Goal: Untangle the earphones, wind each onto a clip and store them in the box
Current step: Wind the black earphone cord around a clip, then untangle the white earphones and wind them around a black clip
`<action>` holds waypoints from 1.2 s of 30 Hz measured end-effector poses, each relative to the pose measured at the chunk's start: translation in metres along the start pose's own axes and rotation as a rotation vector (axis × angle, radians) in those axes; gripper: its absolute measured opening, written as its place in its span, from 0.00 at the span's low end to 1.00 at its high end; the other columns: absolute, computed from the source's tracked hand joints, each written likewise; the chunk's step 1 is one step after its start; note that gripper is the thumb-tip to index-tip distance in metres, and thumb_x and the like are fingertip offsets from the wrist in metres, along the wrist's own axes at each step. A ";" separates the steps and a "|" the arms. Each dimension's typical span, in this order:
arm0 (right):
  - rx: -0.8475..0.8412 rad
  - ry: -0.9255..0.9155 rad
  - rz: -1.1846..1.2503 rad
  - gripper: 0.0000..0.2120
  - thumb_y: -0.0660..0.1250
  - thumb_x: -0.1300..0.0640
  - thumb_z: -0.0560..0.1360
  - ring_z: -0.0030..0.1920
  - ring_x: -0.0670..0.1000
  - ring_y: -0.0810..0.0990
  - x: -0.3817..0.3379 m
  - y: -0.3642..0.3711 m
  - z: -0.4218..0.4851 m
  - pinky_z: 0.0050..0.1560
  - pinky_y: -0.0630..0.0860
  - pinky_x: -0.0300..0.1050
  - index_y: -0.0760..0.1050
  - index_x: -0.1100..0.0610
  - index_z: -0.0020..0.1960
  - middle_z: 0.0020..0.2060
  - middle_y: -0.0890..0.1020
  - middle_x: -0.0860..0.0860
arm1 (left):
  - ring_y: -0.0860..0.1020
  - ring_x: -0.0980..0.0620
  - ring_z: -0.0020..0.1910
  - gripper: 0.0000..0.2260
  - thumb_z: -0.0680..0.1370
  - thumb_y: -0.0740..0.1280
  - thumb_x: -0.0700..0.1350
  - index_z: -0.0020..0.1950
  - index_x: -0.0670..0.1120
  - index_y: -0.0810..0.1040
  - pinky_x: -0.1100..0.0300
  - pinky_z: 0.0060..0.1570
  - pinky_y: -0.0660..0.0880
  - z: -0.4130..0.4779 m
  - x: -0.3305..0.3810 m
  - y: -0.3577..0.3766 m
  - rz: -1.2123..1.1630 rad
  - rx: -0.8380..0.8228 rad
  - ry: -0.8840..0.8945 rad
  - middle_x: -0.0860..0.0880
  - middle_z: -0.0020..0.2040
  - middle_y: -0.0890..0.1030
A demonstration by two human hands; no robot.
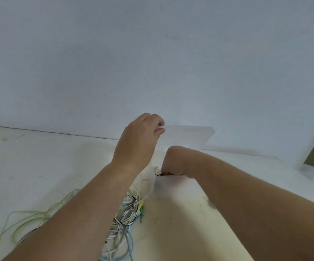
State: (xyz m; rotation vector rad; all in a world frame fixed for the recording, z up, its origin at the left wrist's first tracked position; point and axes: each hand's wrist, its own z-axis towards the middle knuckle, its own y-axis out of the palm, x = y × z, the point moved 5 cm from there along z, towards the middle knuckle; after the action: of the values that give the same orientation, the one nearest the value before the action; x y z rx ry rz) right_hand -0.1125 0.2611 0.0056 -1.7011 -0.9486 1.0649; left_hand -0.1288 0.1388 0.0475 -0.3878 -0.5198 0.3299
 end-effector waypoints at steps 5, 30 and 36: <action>0.081 -0.119 0.109 0.11 0.61 0.62 0.79 0.38 0.55 0.78 0.012 -0.005 -0.018 0.35 0.72 0.38 0.80 0.65 0.51 0.48 0.84 0.58 | 0.79 0.52 0.48 0.04 0.78 0.68 0.41 0.52 0.47 0.79 0.52 0.50 0.77 0.000 -0.001 -0.002 -0.031 -0.081 -0.038 0.53 0.47 0.80; 0.176 -0.579 0.488 0.18 0.60 0.67 0.76 0.61 0.47 0.75 -0.006 0.067 -0.088 0.63 0.69 0.43 0.79 0.58 0.62 0.60 0.79 0.51 | 0.77 0.56 0.58 0.21 0.73 0.73 0.43 0.64 0.54 0.74 0.56 0.59 0.75 -0.086 -0.011 -0.017 0.325 -0.652 -0.385 0.57 0.58 0.79; 0.031 -0.618 1.322 0.07 0.68 0.65 0.72 0.51 0.52 0.84 0.022 0.034 -0.117 0.61 0.77 0.44 0.86 0.59 0.45 0.45 0.86 0.55 | 0.78 0.61 0.38 0.09 0.75 0.73 0.44 0.51 0.56 0.78 0.65 0.35 0.69 -0.078 -0.012 -0.028 0.281 -0.632 -0.405 0.57 0.41 0.81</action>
State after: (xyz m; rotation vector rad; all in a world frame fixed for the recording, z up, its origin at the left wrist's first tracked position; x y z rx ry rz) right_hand 0.0088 0.2374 -0.0046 -1.9652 0.0319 2.5178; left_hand -0.0907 0.0879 -0.0074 -1.0238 -0.9726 0.5191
